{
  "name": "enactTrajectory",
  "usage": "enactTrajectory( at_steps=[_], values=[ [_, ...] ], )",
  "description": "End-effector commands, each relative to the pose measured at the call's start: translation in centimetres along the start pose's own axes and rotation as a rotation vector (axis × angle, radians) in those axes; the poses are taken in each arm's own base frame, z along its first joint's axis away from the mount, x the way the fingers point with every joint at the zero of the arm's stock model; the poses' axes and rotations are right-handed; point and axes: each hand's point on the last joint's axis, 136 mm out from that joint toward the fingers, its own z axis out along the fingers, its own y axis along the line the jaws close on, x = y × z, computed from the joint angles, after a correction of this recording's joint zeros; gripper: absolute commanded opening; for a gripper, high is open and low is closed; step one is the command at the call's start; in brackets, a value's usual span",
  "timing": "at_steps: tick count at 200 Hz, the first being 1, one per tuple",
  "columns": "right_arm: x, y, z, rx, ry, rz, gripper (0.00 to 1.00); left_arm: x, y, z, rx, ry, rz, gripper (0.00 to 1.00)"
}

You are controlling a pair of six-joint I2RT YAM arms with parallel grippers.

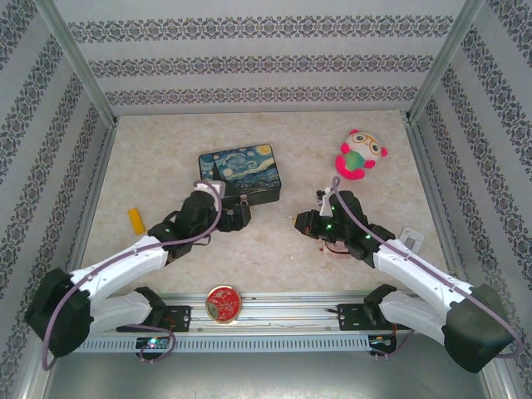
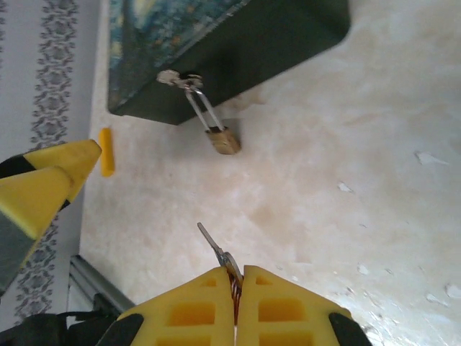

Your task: Unlock a padlock with a key

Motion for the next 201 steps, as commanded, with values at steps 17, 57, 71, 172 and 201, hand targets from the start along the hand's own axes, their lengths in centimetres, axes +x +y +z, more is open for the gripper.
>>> enactTrajectory(
  at_steps=[17,57,71,172,201],
  values=[
    [0.3,-2.9,1.1,0.143,-0.026,0.025,0.0,-0.1,1.2,3.0,-0.111,-0.04,-0.051,0.92],
    [0.2,-4.4,1.9,0.199,-0.03,0.051,0.0,1.2,2.0,6.4,-0.195,-0.003,-0.033,0.82],
    [0.1,-4.6,2.1,0.194,-0.037,0.057,0.0,1.4,2.1,7.4,-0.213,0.005,-0.02,0.77],
    [-1.1,-6.1,1.7,0.255,-0.088,0.04,0.0,2.0,3.3,10.8,-0.381,0.022,0.065,0.54],
    [-1.0,-6.1,2.5,0.27,-0.063,0.026,0.0,2.2,3.1,10.9,-0.424,0.018,0.112,0.47]
  ],
)
